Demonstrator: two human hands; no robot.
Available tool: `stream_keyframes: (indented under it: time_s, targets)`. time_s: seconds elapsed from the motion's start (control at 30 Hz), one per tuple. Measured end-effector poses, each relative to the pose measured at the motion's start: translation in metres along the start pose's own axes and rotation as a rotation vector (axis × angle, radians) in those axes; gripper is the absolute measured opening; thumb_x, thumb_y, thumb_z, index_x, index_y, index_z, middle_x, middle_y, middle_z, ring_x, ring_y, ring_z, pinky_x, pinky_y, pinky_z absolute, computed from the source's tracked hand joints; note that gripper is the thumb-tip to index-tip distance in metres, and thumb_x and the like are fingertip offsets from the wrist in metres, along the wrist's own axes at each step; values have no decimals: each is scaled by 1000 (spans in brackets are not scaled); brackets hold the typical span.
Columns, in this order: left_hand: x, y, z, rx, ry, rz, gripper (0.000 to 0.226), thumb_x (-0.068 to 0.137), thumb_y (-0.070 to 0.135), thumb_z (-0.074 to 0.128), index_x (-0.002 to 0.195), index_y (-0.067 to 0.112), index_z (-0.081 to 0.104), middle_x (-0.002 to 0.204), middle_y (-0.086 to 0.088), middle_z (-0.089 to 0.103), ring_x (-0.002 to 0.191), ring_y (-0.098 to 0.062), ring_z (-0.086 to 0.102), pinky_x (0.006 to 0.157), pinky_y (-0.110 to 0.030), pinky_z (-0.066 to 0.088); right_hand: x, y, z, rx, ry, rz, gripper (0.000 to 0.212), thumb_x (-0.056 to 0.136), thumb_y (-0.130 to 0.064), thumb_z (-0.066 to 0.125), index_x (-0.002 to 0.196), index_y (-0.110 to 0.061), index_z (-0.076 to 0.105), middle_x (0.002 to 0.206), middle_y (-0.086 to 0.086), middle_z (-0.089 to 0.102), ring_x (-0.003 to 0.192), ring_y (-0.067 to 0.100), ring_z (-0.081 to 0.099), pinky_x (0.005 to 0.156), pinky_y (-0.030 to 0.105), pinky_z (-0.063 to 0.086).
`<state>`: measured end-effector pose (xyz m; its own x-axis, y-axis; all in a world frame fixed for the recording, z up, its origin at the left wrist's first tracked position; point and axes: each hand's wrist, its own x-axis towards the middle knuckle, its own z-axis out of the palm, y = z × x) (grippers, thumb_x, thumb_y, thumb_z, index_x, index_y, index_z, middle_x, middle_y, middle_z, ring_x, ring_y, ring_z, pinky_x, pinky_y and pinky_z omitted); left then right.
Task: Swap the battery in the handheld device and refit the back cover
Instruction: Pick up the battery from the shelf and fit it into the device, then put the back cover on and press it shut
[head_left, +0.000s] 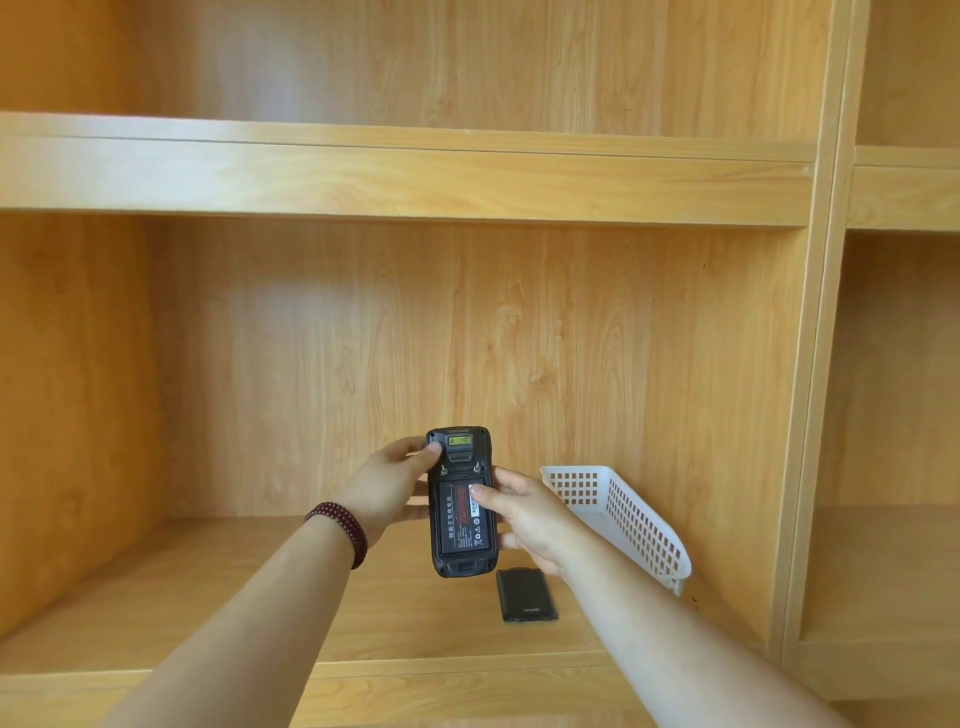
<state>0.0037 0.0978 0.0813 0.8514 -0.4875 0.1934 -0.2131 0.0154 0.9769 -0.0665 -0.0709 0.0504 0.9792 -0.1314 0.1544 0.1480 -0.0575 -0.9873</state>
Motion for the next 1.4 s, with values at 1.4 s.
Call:
stream_keyframes:
  time_s: [1.4]
  targets:
    - [6,-19,-13,64,71,-55,17,99,17,53,111,12,63,103,-10,72,86,-20,71,56,-30,59,15,4,-5,-1288,-16,418,64,85,-28,73,140,-9,47,138,12,54,121,28,56,100,37,49]
